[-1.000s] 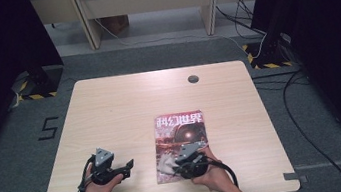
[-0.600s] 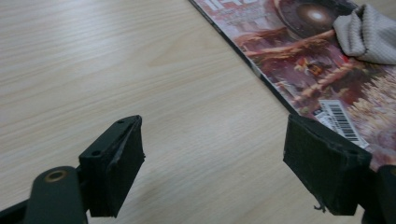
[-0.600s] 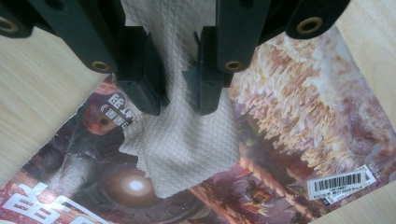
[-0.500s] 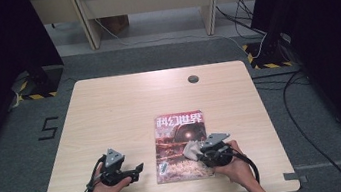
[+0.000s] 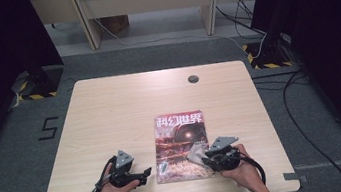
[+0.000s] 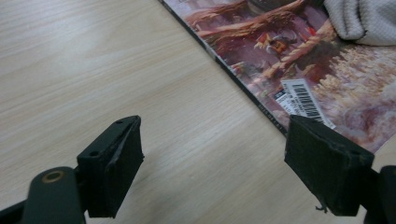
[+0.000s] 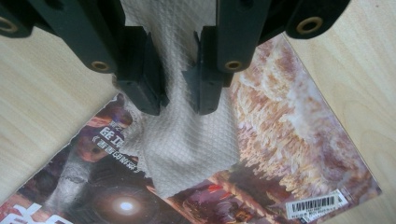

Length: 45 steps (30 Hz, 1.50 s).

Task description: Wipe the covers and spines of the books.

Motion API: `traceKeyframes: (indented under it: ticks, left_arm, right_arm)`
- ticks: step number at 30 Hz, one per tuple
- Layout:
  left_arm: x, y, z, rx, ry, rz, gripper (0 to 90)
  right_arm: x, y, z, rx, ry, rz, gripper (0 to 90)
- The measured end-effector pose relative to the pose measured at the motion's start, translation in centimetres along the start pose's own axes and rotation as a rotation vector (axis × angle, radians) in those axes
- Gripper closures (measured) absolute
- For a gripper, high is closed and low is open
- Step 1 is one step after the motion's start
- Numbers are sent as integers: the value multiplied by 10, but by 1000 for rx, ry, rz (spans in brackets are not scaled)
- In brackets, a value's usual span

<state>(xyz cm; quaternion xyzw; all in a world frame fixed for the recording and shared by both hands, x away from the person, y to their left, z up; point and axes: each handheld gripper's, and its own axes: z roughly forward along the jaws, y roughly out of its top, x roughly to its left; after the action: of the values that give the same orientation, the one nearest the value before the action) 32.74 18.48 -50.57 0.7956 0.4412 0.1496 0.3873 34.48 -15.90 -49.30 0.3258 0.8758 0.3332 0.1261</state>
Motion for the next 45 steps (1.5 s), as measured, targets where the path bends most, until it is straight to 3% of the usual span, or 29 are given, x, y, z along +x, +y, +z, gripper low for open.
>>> traceKeyframes:
  ticks: [2,6,7,8,11,12,16,17,21,24,27,29,34,39,43,45]
  left_arm:
    - [-7,1,3,-7,-19,13,187]
    - [-19,4,13,-12,-41,49,181]
    - [-21,4,15,-8,-45,61,181]
    - [-23,5,17,-14,-52,56,180]
    - [-25,6,19,-20,-54,49,179]
    - [-25,6,20,-17,-53,54,178]
    - [-27,6,24,-3,-61,73,173]
    - [-27,5,25,2,-61,80,172]
    - [-28,5,28,5,-58,96,160]
    - [-29,5,28,6,-54,106,157]
    - [-28,5,29,8,-54,98,147]
    - [-29,4,29,2,-50,94,147]
    - [-27,4,29,8,-60,73,149]
    - [-28,4,29,8,-57,84,149]
    - [-28,5,29,7,-55,91,148]
    - [-28,4,29,8,-53,91,148]
  right_arm:
    - [7,2,0,9,-3,-31,706]
    - [32,5,5,11,75,-103,705]
    - [34,6,5,9,74,-105,704]
    - [34,6,5,12,76,-111,704]
    - [25,4,6,-9,95,-67,708]
    - [19,4,5,-5,61,-51,706]
    - [6,3,4,-4,9,-29,707]
    - [-1,3,4,-5,-4,-3,708]
    - [4,4,4,4,-22,-25,707]
    - [18,7,7,2,33,-67,704]
    - [23,14,12,10,34,-92,696]
    - [17,18,18,-1,33,-69,696]
    - [-6,31,30,-6,-25,-29,693]
    - [-28,42,39,-7,-91,7,689]
    - [-45,49,47,-14,-138,62,690]
    - [-46,53,50,-11,-147,65,692]
